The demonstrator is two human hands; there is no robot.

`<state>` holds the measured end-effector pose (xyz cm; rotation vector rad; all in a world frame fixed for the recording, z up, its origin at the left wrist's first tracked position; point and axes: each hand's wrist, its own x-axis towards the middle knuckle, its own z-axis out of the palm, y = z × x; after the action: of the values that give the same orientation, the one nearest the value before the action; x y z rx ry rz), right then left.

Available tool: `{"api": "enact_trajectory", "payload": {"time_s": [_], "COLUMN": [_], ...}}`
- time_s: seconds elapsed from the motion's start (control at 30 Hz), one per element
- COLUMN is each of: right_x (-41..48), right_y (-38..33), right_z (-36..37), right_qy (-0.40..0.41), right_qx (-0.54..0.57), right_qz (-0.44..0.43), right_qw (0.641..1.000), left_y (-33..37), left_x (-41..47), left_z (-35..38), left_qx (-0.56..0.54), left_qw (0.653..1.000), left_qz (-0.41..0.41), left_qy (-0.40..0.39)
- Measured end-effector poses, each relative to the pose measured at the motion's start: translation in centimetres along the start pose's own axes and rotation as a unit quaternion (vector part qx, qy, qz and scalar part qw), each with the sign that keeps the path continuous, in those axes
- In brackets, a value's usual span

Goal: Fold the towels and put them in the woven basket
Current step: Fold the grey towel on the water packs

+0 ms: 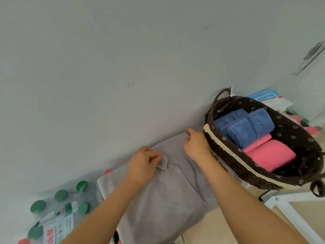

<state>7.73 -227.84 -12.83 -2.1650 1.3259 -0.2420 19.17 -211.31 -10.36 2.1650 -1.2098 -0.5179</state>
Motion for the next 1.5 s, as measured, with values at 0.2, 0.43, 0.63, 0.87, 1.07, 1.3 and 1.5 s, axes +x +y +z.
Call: {"api": "enact_trajectory", "payload": {"time_s": [0.2, 0.43, 0.63, 0.87, 1.07, 1.3, 1.5], "right_x": [2.0, -4.4, -7.0, -8.5, -8.8, -8.4, -8.7], "right_y": [-0.6, -4.3, -4.6, -4.7, -4.5, -4.7, -5.2], "right_z": [0.0, -4.6, -5.8, -5.9, -7.2, -8.9, -9.8], "right_qy": [0.021, -0.169, -0.169, -0.127, -0.117, -0.151, -0.179], "right_qx": [0.005, 0.400, 0.489, 0.437, 0.389, 0.321, 0.276], "right_qz": [-0.007, -0.007, 0.010, -0.021, -0.079, -0.127, -0.142], "right_qw": [1.000, 0.901, 0.856, 0.890, 0.911, 0.926, 0.934], "left_y": [0.3, 4.5, 6.1, 6.1, 7.2, 7.3, 6.8], "left_x": [-0.4, -1.7, -2.3, -2.5, -2.4, -1.8, -1.5], "left_z": [-0.5, -2.3, -2.6, -2.6, -3.0, -3.8, -4.0], "left_qx": [-0.041, -0.180, -0.210, -0.132, -0.195, -0.195, -0.119], "left_qw": [0.999, 0.983, 0.974, 0.980, 0.974, 0.979, 0.986], "left_qz": [-0.005, 0.014, -0.007, 0.067, 0.009, 0.027, 0.058], "left_qy": [0.005, 0.023, 0.084, 0.136, 0.115, 0.051, 0.097]}}
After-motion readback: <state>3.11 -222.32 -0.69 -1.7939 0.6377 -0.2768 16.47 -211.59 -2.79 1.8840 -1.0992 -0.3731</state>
